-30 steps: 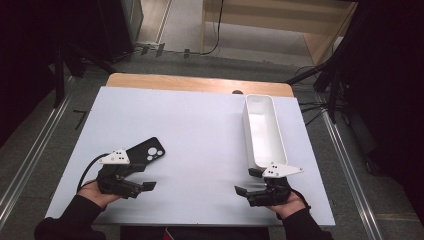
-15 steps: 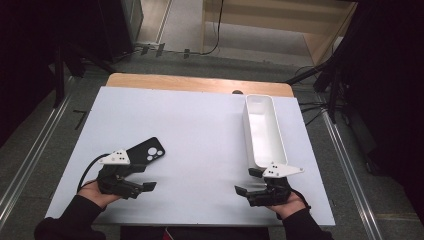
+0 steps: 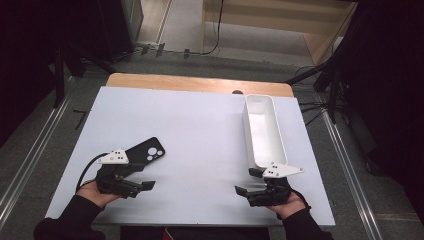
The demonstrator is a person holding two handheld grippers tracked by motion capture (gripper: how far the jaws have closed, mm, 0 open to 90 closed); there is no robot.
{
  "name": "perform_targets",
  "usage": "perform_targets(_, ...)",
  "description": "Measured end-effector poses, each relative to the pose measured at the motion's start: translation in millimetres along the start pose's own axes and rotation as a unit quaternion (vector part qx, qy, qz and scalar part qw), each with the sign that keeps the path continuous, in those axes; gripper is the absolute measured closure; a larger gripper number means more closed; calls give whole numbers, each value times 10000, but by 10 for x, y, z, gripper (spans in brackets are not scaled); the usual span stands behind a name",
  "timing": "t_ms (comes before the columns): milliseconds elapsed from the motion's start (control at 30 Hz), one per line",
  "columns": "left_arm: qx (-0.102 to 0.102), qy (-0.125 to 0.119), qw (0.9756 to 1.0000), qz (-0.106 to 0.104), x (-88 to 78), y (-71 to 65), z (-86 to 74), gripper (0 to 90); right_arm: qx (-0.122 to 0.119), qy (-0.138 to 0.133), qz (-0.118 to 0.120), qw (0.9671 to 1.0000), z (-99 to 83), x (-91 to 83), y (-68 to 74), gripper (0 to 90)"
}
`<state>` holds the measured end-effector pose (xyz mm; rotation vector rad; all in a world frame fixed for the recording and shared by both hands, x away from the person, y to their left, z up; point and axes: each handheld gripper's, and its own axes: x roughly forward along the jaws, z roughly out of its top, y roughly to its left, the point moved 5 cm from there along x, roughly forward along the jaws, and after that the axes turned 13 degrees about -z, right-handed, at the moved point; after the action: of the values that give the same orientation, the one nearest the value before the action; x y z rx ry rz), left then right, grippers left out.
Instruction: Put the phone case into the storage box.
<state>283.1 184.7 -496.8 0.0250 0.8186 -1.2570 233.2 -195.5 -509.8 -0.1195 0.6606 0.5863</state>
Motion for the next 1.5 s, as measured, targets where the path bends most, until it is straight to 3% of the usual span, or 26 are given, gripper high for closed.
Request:
perform_targets(767,-22,-99,9991,409,-179,173,-1,199,-35,45,53,10000,-6,4,10,170)
perform_targets(1000,-31,-247,9990,379,-219,231,40,199,-12,52,74,10000,-5,11,14,170)
perform_targets(1500,21,-322,9991,281,-218,308,189,199,0,26,129,9999,-1,9,19,170)
